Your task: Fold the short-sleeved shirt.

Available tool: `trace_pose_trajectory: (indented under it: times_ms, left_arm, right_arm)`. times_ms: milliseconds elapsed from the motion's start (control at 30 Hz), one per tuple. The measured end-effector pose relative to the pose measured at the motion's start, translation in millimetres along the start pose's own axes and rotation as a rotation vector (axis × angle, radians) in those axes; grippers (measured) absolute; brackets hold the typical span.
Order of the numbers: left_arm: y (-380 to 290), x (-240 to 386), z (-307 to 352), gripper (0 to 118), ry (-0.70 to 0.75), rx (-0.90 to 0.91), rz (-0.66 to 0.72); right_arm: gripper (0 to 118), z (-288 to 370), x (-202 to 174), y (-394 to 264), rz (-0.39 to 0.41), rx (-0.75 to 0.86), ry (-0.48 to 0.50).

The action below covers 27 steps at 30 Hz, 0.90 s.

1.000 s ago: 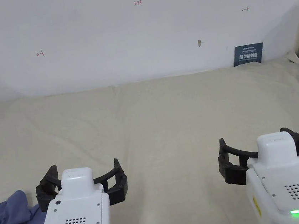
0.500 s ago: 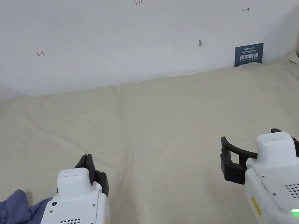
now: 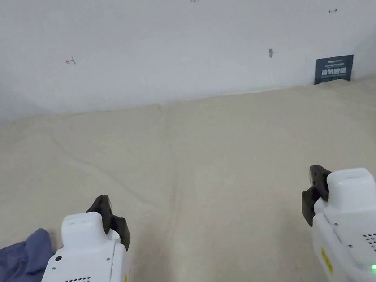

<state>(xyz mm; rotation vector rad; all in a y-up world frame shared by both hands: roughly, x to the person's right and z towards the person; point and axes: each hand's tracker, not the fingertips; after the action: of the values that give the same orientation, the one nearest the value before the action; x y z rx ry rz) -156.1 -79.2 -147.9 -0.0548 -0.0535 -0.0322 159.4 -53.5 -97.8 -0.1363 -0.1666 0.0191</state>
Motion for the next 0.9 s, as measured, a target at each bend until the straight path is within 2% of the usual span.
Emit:
trace_pose_trajectory:
  times_ms: [100,333,500,667,767,867,900]
  left_arm:
    - [-1,-25,8,4,0.059,-0.017,0.004]
    - [-6,-111,48,4,0.280,-0.058,0.011]
    - [-9,-170,81,4,0.421,-0.101,-0.006]
    - [-15,-213,101,4,0.478,-0.140,0.038]
    - [-19,-227,102,4,0.490,-0.174,0.059]
    - [-24,-239,89,4,0.438,-0.265,0.116]
    - [-26,-242,82,11,0.410,-0.292,0.143]
  right_arm:
    - [0,-9,-27,2,0.010,0.002,0.079]
    - [0,-20,-119,5,0.029,0.018,0.318]
    - [0,-21,-177,3,0.023,0.005,0.450]
    - [0,-20,-211,0,0.023,-0.010,0.518]
    - [0,-23,-218,-2,0.026,-0.016,0.533]
    - [0,-29,-217,-5,0.035,-0.023,0.532]
    - [0,-32,-216,-6,0.039,-0.026,0.527]
